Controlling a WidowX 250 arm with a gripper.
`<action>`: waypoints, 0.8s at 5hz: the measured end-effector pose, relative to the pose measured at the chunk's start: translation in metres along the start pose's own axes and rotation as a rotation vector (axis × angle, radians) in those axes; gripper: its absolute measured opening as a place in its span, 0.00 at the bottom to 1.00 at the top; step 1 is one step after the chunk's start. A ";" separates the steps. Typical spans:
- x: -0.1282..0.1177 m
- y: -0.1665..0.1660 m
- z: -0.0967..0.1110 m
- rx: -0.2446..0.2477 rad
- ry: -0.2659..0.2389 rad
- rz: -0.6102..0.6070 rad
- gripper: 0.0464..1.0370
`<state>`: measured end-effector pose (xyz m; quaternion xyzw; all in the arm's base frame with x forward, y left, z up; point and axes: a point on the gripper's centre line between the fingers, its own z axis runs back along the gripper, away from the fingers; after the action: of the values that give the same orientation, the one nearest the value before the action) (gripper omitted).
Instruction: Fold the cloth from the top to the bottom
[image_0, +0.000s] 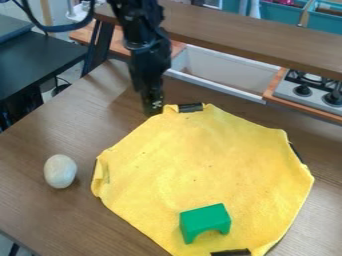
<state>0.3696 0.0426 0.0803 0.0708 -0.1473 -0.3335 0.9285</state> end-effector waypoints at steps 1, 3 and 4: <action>0.013 0.011 -0.011 0.022 -0.008 -0.056 0.96; 0.035 0.028 -0.030 0.027 -0.040 -0.126 0.96; 0.048 0.032 -0.041 -0.006 -0.071 -0.146 0.96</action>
<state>0.4372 0.0376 0.0596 0.0667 -0.1738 -0.4029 0.8961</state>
